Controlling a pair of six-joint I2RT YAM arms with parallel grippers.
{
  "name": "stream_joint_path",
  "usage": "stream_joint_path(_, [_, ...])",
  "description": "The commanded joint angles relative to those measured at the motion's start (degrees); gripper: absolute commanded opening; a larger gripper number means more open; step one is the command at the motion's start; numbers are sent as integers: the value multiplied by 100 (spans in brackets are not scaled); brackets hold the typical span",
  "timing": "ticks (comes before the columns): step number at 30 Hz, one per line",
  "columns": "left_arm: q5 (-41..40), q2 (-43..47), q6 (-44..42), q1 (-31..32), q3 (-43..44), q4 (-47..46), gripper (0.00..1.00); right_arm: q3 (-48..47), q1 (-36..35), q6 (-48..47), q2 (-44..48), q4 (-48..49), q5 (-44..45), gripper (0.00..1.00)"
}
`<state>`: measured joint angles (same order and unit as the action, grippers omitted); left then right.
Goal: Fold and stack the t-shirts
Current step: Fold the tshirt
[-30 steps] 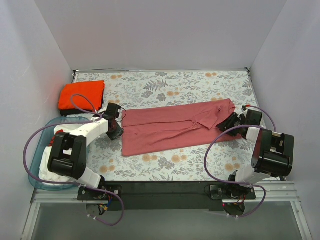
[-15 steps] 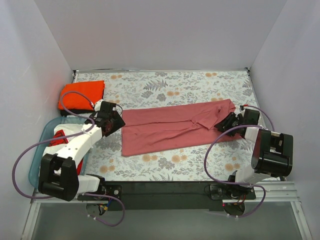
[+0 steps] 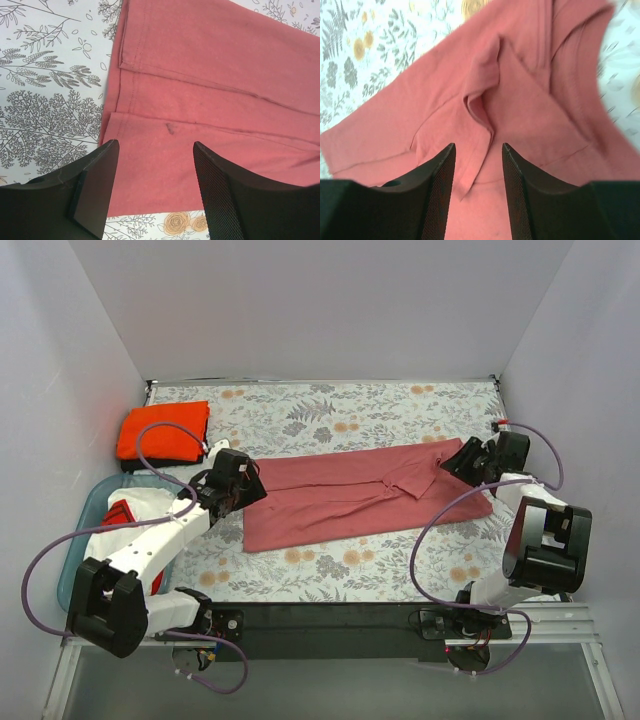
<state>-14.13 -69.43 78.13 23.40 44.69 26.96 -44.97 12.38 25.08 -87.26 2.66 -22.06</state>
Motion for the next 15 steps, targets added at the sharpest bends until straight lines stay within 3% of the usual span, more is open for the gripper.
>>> stream_joint_path(1, [-72,44,-157,59,180,-147,60,-468,71,-442,-106,-63,396,49])
stream_joint_path(8, [-11,-474,-131,998,776,-244,60,-934,63,-961,-791,-20,239,47])
stream_joint_path(15, [-99,-1906,-8,2071,2042,-446,60,-1066,-60,-1023,-1082,112,-131,42])
